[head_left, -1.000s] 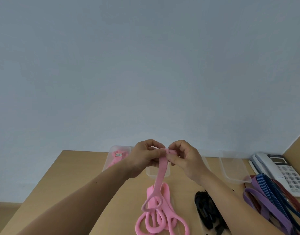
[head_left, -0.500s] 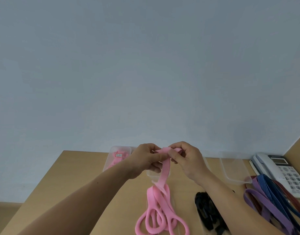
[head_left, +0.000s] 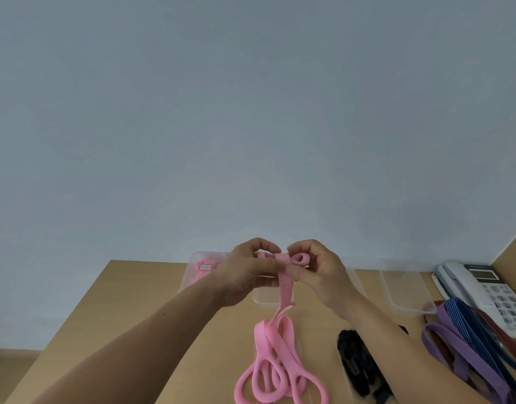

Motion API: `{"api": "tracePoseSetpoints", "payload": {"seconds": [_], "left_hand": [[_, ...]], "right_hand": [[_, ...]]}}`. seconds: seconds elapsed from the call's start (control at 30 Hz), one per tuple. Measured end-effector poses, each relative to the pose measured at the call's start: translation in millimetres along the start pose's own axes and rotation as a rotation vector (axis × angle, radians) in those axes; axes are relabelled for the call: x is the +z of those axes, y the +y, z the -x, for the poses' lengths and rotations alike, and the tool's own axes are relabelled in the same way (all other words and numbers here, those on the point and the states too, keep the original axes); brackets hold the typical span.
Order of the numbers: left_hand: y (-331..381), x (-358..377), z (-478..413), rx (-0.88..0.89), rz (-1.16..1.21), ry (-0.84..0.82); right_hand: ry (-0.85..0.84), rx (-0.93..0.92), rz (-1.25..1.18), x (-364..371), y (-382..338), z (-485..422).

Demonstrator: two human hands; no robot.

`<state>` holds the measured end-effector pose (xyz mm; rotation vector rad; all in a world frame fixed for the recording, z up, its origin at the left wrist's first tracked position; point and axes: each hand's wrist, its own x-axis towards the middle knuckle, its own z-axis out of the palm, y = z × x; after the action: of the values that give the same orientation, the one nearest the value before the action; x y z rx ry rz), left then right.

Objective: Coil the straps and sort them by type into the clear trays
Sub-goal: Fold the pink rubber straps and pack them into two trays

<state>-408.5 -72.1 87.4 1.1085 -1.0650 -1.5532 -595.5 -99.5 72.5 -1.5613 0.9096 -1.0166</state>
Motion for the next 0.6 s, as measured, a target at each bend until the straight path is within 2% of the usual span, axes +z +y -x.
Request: {"api": "tracePoseSetpoints", "payload": {"seconds": [0.23,0.4,0.6], "left_hand": [[-5.0,-0.6,-2.0,0.129,-0.144,0.046],[-6.1,0.1,-1.1,0.051,-0.178,-0.053],[-2.5,1.2,1.6,-0.012,-0.183,-0.044]], "right_hand": [[-0.038,0.106,-0.001,1.8,1.6,-3.2],[-0.003,0.044,-0.014,0.6,2.0,-3.5],[-0.013,-0.007,0.002,0.6,3.2,-1.1]]}}
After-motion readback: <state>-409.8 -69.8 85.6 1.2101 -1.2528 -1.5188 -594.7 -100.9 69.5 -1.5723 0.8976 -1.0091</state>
